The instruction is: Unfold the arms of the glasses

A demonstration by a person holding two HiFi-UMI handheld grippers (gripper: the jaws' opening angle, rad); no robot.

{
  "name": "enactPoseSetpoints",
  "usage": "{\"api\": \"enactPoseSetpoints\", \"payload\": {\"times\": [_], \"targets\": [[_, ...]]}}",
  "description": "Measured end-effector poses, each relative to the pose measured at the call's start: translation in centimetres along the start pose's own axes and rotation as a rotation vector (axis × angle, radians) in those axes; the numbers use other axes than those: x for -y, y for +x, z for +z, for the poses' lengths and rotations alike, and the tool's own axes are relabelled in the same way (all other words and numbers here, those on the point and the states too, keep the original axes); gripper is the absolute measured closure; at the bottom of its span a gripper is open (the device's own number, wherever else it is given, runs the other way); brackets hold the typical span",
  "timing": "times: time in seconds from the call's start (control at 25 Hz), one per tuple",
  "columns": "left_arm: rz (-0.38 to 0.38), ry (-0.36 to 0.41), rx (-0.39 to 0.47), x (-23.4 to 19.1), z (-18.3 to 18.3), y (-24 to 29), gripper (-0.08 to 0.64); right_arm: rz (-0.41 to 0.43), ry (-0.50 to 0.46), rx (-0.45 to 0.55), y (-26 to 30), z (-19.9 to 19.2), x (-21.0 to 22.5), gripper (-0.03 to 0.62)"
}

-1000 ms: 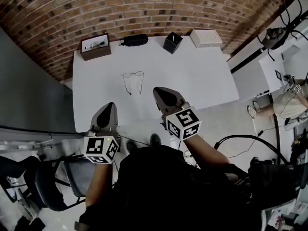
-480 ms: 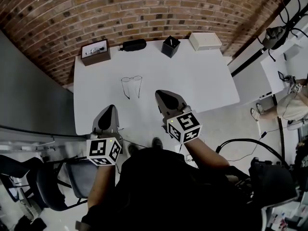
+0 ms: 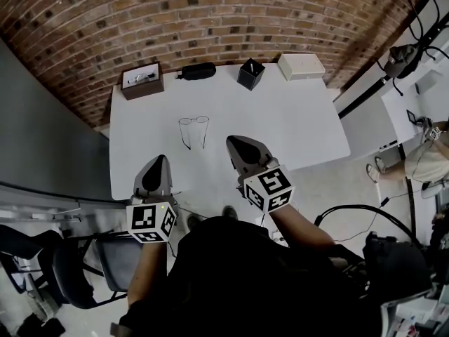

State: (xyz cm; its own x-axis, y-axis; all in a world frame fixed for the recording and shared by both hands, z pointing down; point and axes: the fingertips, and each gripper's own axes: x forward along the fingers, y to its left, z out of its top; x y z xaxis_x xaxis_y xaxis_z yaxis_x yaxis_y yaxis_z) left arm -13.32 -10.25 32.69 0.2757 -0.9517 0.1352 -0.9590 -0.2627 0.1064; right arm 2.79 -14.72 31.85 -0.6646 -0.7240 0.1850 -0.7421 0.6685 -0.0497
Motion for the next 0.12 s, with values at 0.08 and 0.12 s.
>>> {"api": "enactPoseSetpoints", "payload": {"times": [0.08,0.12], "targets": [[0.003,0.012,0.0,0.07,0.03,-0.01,0.549,-0.001,-0.004,0.0,0.01,0.07,0.08,0.584],[0.005,0.019,0.001,0.11,0.06,0.0,0.549,-0.001,-0.006,0.0,0.01,0.12,0.15,0.584]]}}
